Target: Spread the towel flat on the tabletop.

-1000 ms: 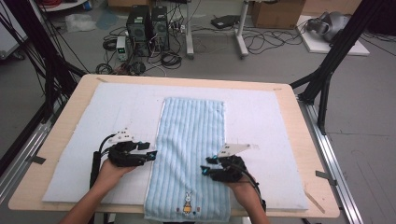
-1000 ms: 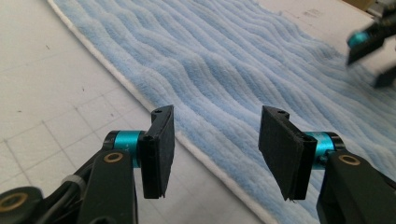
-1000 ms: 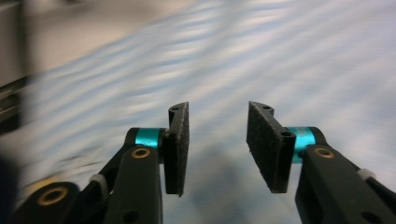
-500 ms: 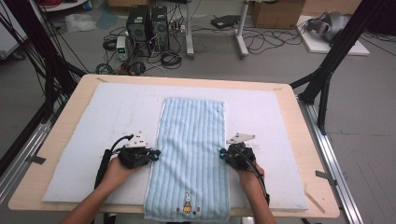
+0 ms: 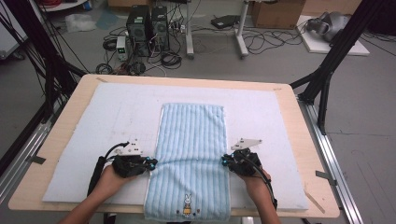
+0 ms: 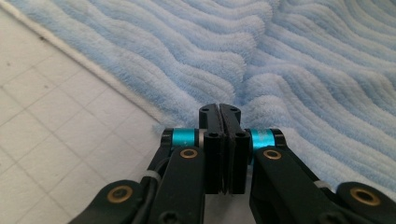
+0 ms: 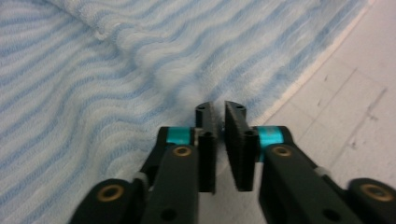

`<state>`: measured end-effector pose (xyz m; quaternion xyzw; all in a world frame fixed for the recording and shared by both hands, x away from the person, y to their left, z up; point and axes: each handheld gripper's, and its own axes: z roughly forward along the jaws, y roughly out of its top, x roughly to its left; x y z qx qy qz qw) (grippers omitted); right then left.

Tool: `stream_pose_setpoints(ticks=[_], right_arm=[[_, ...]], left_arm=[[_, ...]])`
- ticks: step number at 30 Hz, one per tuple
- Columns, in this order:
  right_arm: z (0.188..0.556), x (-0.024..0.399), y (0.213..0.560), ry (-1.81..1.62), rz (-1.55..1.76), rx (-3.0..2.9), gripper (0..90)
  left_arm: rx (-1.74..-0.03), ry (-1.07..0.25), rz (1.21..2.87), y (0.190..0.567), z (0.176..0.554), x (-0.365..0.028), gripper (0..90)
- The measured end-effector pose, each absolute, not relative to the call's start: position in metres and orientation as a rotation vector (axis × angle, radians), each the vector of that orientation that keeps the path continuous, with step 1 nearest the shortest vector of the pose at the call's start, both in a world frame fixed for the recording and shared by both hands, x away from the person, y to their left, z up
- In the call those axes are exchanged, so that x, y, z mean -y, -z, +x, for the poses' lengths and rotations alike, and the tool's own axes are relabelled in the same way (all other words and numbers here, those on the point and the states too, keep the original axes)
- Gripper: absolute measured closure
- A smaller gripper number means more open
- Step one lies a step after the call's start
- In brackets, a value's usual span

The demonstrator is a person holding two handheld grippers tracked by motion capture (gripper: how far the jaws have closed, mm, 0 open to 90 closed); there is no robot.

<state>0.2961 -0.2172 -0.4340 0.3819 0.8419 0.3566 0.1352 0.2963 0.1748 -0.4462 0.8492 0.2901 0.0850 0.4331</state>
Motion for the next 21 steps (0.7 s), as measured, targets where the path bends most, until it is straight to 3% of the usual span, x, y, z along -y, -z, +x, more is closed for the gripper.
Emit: stream_pose_setpoints(ticks=[1,5,8,14,21], right_arm=[[0.302,0.222,0.43,-1.106,1.141,-2.368,70.1],[0.325,0.227,0.43,-1.117,1.186,-2.274,63.3],[0.346,0.227,0.43,-1.125,1.213,-2.194,60.0],[0.383,0.222,0.431,-1.084,1.249,-2.164,57.0],[0.43,0.211,0.44,-1.001,1.3,-2.178,60.0]], left_arm=[[-0.79,-0.214,2.07,0.445,0.307,-0.177,65.4],[-0.872,-0.224,1.961,0.44,0.332,-0.18,46.9],[-0.908,-0.25,1.869,0.437,0.353,-0.181,40.0],[-0.988,-0.259,1.803,0.432,0.39,-0.178,39.8],[-1.091,-0.304,1.878,0.442,0.438,-0.165,53.4]])
